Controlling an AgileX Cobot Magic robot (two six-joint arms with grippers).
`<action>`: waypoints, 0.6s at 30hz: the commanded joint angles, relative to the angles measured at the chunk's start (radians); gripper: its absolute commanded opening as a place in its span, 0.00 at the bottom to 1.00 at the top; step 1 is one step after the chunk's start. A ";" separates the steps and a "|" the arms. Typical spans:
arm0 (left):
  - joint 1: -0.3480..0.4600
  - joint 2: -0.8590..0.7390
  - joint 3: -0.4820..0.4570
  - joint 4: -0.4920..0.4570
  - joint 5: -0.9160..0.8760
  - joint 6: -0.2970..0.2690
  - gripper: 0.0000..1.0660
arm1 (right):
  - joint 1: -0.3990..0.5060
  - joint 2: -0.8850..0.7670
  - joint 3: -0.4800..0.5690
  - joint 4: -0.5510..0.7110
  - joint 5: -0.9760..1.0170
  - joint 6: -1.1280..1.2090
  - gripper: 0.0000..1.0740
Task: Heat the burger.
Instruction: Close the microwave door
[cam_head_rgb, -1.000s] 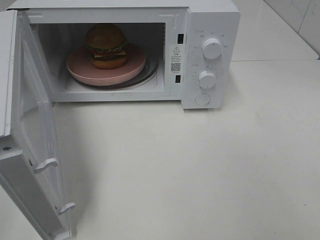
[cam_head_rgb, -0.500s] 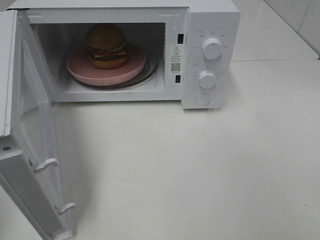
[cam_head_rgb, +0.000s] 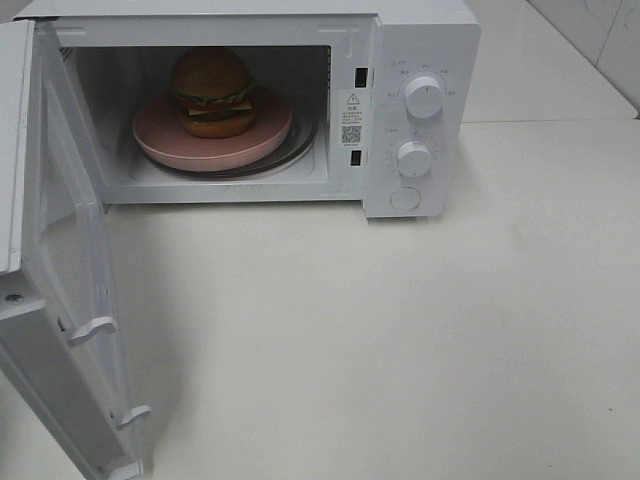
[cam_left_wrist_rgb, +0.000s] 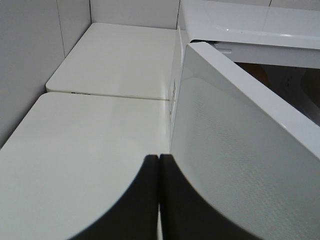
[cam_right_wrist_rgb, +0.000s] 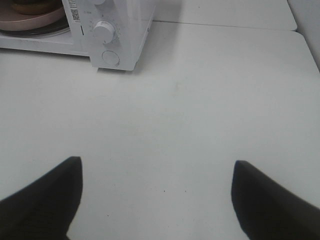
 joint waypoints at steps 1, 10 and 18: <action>0.001 0.034 0.084 0.002 -0.221 -0.007 0.00 | -0.008 -0.025 0.004 -0.006 -0.012 0.012 0.71; 0.001 0.161 0.282 0.002 -0.669 -0.015 0.00 | -0.008 -0.025 0.004 -0.006 -0.012 0.012 0.71; 0.001 0.401 0.285 0.142 -0.807 -0.078 0.00 | -0.008 -0.025 0.004 -0.006 -0.012 0.012 0.71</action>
